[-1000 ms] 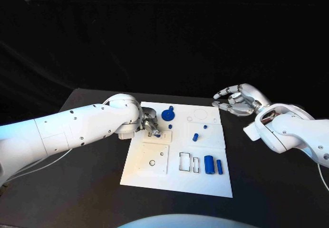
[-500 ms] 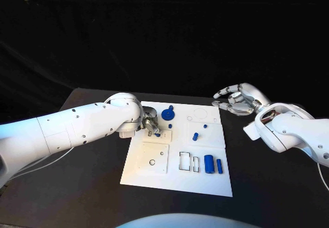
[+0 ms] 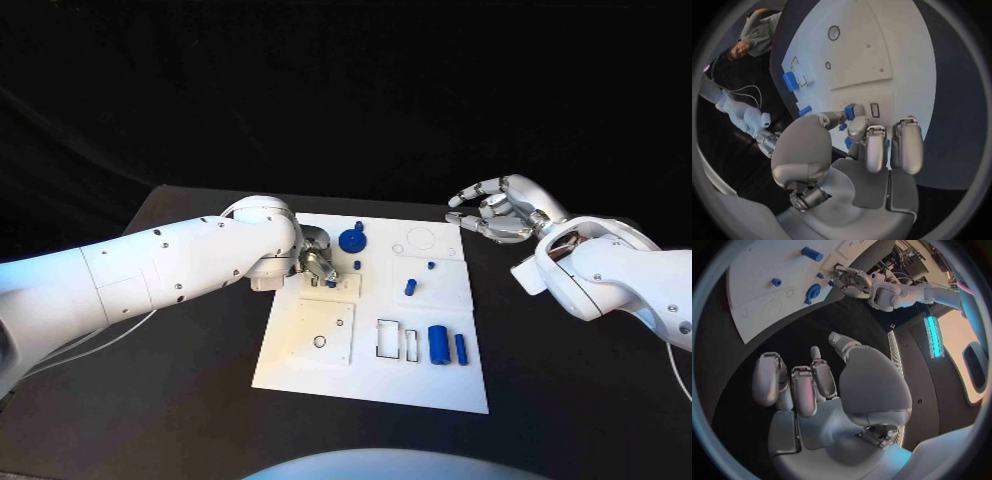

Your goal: Assemble the parts on the task board

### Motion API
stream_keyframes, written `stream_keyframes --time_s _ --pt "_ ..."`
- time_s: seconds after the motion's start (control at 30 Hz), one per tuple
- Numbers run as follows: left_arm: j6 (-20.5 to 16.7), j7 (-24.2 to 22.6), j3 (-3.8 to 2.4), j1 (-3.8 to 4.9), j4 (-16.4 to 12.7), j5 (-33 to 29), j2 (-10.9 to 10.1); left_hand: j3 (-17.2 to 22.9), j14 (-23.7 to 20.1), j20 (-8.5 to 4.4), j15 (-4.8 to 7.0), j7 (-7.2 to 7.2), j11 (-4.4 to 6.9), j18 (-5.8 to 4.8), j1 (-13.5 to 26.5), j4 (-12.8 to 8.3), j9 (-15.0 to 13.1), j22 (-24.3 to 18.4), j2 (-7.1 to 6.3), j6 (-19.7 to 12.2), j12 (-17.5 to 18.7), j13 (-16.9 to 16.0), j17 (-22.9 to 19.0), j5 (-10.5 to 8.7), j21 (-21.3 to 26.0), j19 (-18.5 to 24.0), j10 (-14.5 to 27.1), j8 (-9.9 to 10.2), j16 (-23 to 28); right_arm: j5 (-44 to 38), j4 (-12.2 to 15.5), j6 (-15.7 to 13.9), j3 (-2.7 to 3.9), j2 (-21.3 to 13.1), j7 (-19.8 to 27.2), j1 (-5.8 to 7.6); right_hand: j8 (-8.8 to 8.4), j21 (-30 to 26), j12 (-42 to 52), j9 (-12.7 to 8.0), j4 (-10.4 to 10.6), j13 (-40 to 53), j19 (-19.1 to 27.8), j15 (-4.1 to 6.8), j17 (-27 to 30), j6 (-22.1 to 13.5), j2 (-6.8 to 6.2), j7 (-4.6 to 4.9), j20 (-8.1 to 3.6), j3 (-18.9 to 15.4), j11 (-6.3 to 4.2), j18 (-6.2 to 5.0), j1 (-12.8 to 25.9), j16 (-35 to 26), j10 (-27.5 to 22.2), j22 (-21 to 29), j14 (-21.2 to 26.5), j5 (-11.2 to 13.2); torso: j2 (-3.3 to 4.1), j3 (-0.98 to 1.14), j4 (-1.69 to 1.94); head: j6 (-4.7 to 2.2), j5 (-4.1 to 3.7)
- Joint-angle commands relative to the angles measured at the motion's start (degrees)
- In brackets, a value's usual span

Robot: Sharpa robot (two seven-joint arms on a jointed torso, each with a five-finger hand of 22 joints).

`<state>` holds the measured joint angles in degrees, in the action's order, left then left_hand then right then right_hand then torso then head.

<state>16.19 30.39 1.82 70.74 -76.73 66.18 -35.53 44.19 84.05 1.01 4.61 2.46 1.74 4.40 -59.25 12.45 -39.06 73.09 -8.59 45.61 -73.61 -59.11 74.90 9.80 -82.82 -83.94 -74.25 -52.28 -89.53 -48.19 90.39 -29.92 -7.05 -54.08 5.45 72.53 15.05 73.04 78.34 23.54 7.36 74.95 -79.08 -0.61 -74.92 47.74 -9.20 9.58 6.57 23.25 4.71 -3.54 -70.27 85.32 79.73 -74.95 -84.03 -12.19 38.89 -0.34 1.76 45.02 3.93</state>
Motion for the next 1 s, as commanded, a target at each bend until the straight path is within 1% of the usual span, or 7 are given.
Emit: stream_keyframes --time_s 0.03,0.23,0.43,0.5,0.63,0.83,1.0 --pt "1.82 0.06 0.16 -0.22 0.02 -0.69 0.21 3.89 5.71 -0.24 0.49 -0.13 -0.03 -1.10 0.60 -4.24 -0.07 0.09 0.05 0.31 -0.25 -0.12 14.15 0.01 -0.06 -0.04 -0.35 -0.01 -0.13 -0.08 0.02 0.68 0.00 0.03 0.37 -0.08 0.34 -0.23 -0.18 0.08 0.28 2.06 0.22 0.35 -1.12 0.03 -0.07 -0.14 -0.23 -0.06 -0.19 -0.95 0.49 -0.32 0.07 -1.54 -2.77 -0.26 0.00 -0.03 0.06 0.04 -0.02" --pt "1.83 0.06 0.16 -0.22 0.18 -0.69 0.22 2.26 5.69 -0.34 0.59 -0.27 0.08 -1.12 1.74 -3.08 -0.18 0.15 -0.25 0.77 -0.37 -0.35 14.09 -0.08 -0.05 -0.09 -0.48 0.13 -0.11 -0.02 -0.02 0.58 0.00 0.03 0.50 -0.15 0.38 -0.36 -0.33 0.12 0.52 1.90 0.27 0.36 -1.01 -0.06 -0.11 -0.14 -0.24 -0.21 -0.18 -0.97 0.77 -0.39 -0.06 -1.46 -2.74 -0.27 -0.05 -0.04 0.01 -0.01 -0.03" --pt "1.11 0.05 0.05 -0.24 0.15 -0.66 0.05 -2.24 5.67 -0.42 0.56 -0.23 0.04 -1.12 4.74 0.17 -0.22 0.11 -1.61 1.49 -0.41 -0.47 13.99 -0.50 0.02 -0.12 -0.50 0.47 -0.08 0.03 -0.05 0.48 -0.01 0.00 0.61 -0.19 0.43 -0.46 -0.37 0.15 0.74 1.85 0.30 0.36 -0.93 -0.13 -0.12 -0.15 -0.25 -0.34 -0.19 -0.99 1.00 -0.43 -0.10 -1.41 -2.73 -0.24 0.01 -0.07 -0.04 -0.23 -0.07" --pt "0.83 0.04 -0.04 -0.29 0.09 -0.62 -0.06 -2.82 5.66 -0.42 0.58 -0.25 0.06 -1.12 4.96 0.58 -0.23 0.14 -1.70 1.56 -0.41 -0.48 13.96 -0.49 0.01 -0.13 -0.49 0.54 -0.07 0.04 -0.06 0.46 -0.01 -0.01 0.63 -0.19 0.45 -0.51 -0.44 0.16 0.82 1.78 0.32 0.36 -0.89 -0.16 -0.13 -0.15 -0.25 -0.40 -0.19 -1.00 1.10 -0.46 -0.16 -1.38 -2.72 -0.23 0.02 -0.07 -0.02 -0.28 -0.13" --pt "0.16 0.05 -0.23 -0.39 -0.28 -0.39 -0.53 -7.56 5.63 -0.45 0.58 -0.23 0.04 -1.12 6.91 3.65 -0.33 0.13 -2.94 1.99 -0.46 -0.60 13.85 -0.78 0.07 -0.17 -0.52 0.87 -0.03 0.05 -0.10 0.49 -0.01 -0.08 0.68 -0.22 0.48 -0.48 -0.46 0.19 1.01 1.75 0.27 0.36 -0.97 -0.26 -0.20 -0.16 -0.25 -0.55 -0.19 -0.98 1.30 -0.45 -0.18 -1.42 -2.74 -0.22 -0.01 -0.08 -0.02 -0.26 -0.40" --pt "-0.82 0.06 -0.67 -0.40 -1.12 0.15 -1.48 -11.80 5.61 -0.56 0.71 -0.39 0.17 -1.12 7.70 4.23 -0.47 0.17 -3.05 2.06 -0.43 -0.63 13.77 -0.81 0.11 -0.23 -0.50 1.26 0.00 0.00 -0.15 0.27 -0.01 -0.17 0.68 -0.24 0.78 -0.61 -0.42 0.40 1.72 1.76 0.19 0.42 -1.12 -0.58 -0.65 -0.24 -0.32 -1.41 -0.26 -0.97 1.90 -0.45 -0.15 -1.45 -2.80 -2.19 -0.09 0.01 0.03 -0.36 -0.57" --pt "-1.16 0.06 -1.31 -0.36 -1.60 0.48 -1.93 -14.33 5.60 -0.64 0.80 -0.49 0.26 -1.12 7.50 4.17 -0.60 0.16 -3.79 2.07 -0.41 -0.64 13.73 -0.87 0.16 -0.24 -0.48 1.44 0.01 -1.15 -0.28 -0.60 -0.01 -0.17 0.49 -0.27 1.00 -0.63 -0.33 0.53 1.97 1.84 0.12 0.47 -1.15 -0.61 -0.66 -0.28 -0.36 -1.68 -0.31 -0.96 1.90 -0.47 -0.07 -1.49 -2.82 -3.42 -0.09 -0.10 0.04 -0.63 -0.51"
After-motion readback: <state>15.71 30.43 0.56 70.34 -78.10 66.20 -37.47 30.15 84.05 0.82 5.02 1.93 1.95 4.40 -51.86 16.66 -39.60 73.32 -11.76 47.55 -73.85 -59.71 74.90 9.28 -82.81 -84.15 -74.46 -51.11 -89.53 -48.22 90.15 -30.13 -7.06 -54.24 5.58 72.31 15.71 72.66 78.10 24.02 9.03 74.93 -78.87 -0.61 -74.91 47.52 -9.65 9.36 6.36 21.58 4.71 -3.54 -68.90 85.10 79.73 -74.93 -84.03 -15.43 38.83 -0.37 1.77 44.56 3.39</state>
